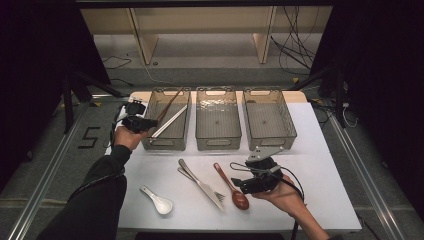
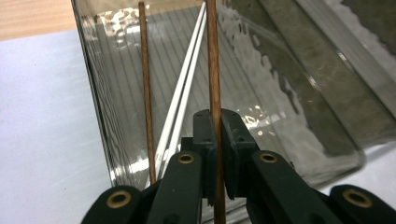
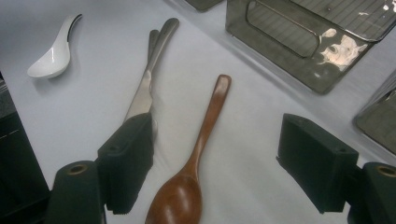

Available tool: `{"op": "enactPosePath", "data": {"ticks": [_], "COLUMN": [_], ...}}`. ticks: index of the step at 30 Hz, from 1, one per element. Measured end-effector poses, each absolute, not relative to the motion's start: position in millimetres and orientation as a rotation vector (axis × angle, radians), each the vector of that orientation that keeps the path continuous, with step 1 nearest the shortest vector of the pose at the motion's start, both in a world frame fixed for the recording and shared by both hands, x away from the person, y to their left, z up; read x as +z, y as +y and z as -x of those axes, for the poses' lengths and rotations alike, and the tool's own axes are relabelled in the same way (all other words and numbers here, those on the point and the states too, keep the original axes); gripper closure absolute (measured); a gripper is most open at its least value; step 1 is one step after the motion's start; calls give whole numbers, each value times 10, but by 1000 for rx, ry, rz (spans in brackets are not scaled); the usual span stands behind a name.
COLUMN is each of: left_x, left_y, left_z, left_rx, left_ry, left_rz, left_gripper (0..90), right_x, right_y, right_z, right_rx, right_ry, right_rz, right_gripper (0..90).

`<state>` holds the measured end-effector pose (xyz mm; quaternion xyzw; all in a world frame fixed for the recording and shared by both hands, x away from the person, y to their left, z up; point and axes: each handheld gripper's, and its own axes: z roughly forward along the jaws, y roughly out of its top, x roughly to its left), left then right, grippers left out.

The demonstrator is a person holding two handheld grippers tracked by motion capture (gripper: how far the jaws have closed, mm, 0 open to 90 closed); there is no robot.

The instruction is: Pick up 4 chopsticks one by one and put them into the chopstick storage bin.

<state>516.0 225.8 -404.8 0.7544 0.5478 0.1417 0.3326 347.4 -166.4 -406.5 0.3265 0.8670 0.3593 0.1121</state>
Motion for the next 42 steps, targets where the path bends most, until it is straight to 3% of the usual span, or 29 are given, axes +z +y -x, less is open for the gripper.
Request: {"op": "enactPosePath", "data": {"ticks": [4, 10, 19, 30, 42], "left_x": [-4079, -4048, -3878, -3833, -3940], "left_y": [2259, 2315, 2286, 2122, 2003], "left_z": [-5230, -5214, -4800, -4180, -3896], "left_rx": [363, 349, 275, 263, 244], "left_ry": [1459, 1475, 1283, 1060, 950], "left_rz": [-1967, -1957, -1974, -2026, -2095], "left_gripper": [835, 601, 334, 228, 196], "right_x": [-4067, -4058, -4050, -4134, -4189], "right_y": [-1662, -1684, -1693, -1590, -1555], "right_z": [-3474, -3474, -3481, -3503, -3539], "right_rx": [1054, 1059, 1047, 932, 902], "right_ry": [2548, 2543, 2537, 2586, 2592], "right_rz": [-956, -958, -968, -976, -996], "right_gripper": [277, 279, 278, 275, 276]}}
